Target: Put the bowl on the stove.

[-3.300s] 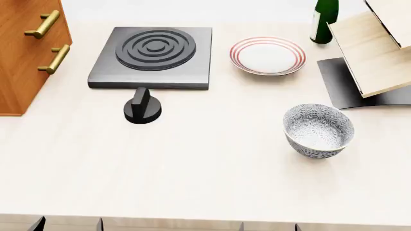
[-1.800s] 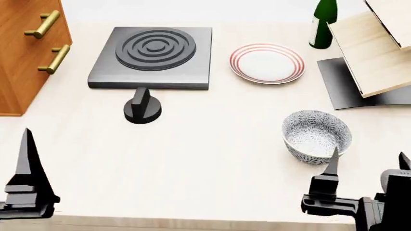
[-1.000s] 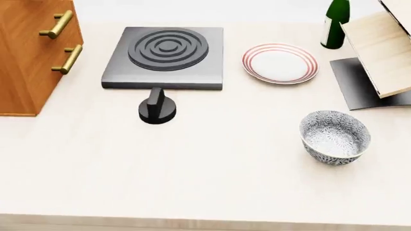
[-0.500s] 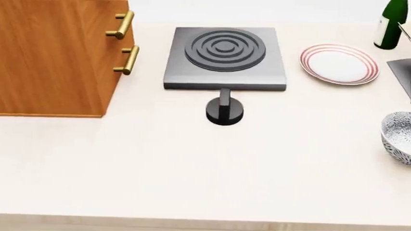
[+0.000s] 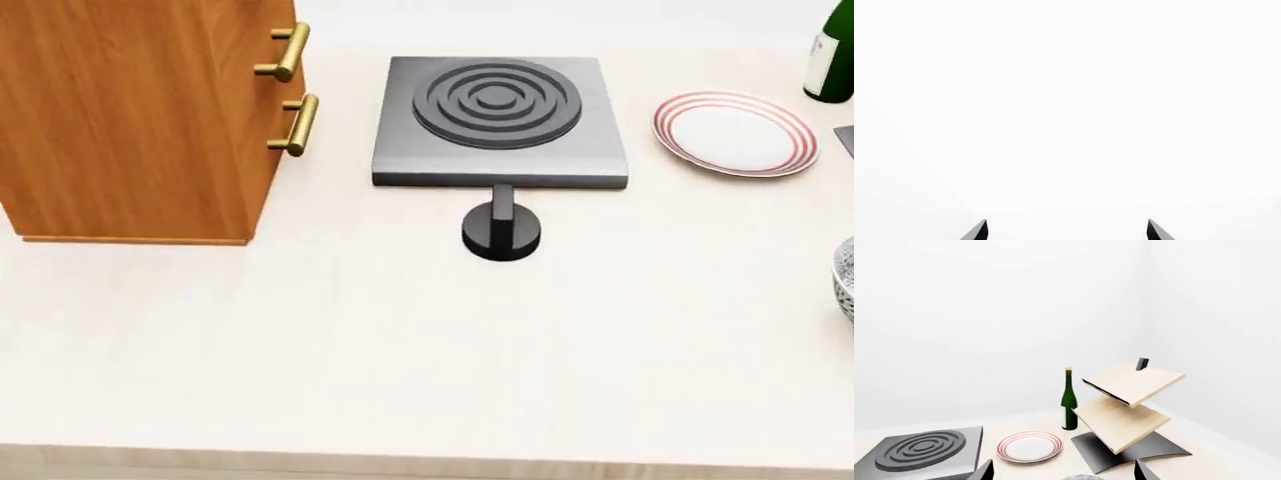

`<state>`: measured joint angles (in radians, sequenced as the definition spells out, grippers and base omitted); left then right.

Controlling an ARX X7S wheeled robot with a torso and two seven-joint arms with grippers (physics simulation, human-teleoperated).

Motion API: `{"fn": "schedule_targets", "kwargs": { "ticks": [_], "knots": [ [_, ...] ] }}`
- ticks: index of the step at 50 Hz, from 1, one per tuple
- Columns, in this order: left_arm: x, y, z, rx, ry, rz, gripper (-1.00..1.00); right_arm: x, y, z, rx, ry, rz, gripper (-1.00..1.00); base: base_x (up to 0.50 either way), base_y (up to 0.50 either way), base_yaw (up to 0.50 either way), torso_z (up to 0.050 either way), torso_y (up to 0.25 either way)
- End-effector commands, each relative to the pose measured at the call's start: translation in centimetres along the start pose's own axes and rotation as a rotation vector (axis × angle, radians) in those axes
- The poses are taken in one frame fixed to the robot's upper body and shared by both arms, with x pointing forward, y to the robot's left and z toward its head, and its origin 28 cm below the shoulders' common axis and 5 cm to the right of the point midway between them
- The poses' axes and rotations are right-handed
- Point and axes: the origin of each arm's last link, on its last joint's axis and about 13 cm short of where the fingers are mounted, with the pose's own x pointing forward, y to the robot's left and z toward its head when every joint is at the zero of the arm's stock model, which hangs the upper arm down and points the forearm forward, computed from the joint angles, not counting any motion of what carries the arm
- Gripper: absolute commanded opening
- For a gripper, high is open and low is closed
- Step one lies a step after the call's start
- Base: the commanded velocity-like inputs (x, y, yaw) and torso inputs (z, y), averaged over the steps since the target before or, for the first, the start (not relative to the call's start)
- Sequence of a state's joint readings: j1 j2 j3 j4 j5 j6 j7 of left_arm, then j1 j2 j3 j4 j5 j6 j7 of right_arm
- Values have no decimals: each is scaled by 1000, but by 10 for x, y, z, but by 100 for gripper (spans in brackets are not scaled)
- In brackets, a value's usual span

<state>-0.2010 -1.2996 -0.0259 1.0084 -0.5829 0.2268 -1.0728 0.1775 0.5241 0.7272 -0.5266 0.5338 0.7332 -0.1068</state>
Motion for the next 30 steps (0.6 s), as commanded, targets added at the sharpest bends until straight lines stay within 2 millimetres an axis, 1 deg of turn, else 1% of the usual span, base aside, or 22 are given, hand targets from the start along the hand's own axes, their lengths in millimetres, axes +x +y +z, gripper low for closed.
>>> {"fn": "schedule_targets", "kwargs": {
  "ticks": [1,30],
  "knots": [
    [-1,0,-2,-1,9,1,100,-2,1,-1,6,-20,33,100,191,0,0,0,0],
    [-4,0,-6,-3,24,3,100,-2,2,-6,-2,-3,35,100,490,4,0,0,0]
  ]
}}
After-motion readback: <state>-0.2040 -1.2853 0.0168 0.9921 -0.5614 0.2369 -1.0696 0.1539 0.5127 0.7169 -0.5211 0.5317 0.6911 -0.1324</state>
